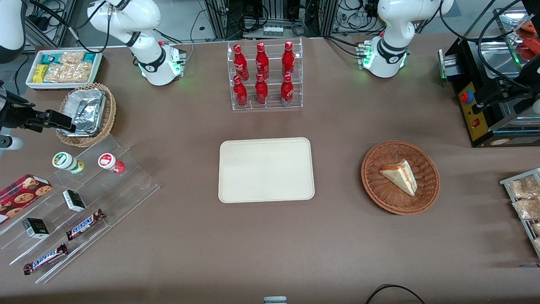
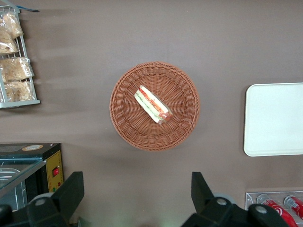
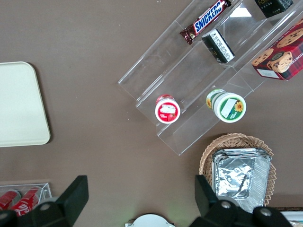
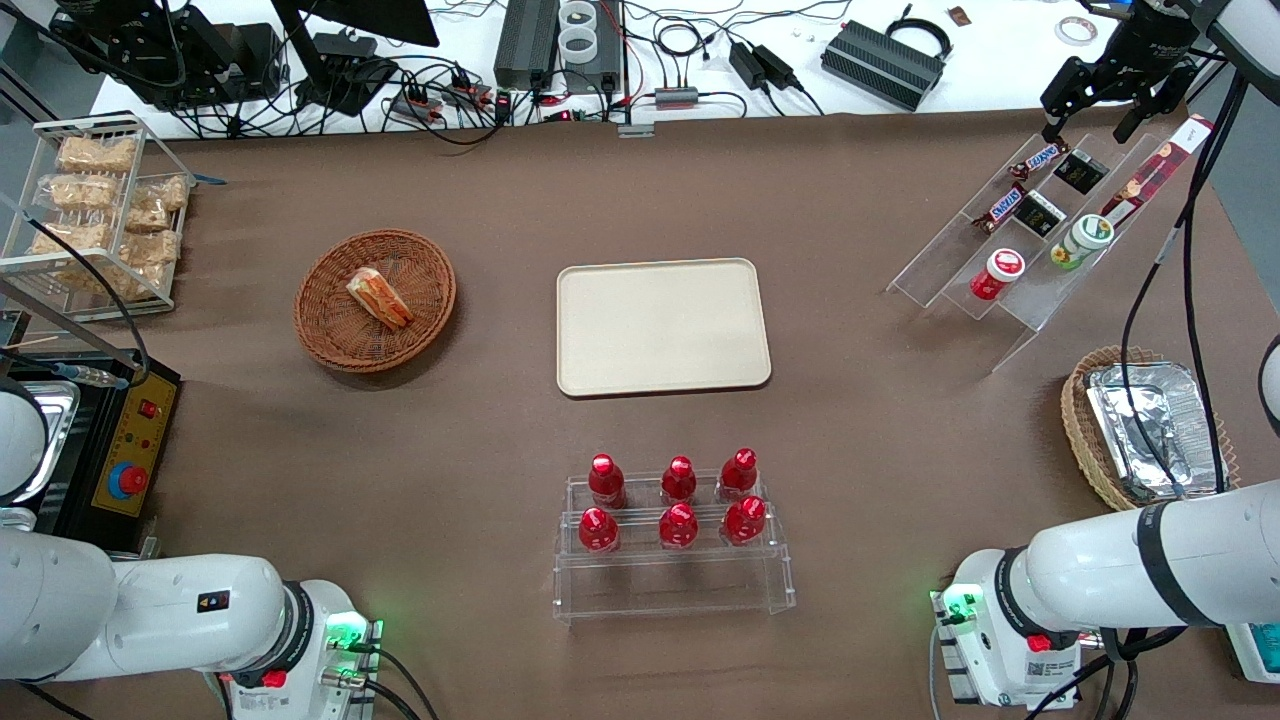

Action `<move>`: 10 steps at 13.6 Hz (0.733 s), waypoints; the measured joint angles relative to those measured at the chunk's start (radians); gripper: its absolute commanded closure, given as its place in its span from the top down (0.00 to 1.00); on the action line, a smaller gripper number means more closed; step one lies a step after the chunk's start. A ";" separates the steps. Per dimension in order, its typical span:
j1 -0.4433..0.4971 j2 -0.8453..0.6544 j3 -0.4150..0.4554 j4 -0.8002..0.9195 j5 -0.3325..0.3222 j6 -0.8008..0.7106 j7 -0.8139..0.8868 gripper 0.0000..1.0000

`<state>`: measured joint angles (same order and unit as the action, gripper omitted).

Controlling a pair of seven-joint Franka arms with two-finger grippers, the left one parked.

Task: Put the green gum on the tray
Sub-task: 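Move the right gripper down toward the green-and-white gum tub on the rack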

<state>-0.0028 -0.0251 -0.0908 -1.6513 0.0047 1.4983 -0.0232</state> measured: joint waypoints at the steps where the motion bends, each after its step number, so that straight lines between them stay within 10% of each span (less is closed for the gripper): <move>1: 0.000 0.000 0.001 0.000 0.000 0.002 0.000 1.00; 10: -0.004 0.018 -0.003 -0.107 0.000 0.145 -0.102 1.00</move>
<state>-0.0065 -0.0069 -0.0942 -1.7587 0.0047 1.6429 -0.1247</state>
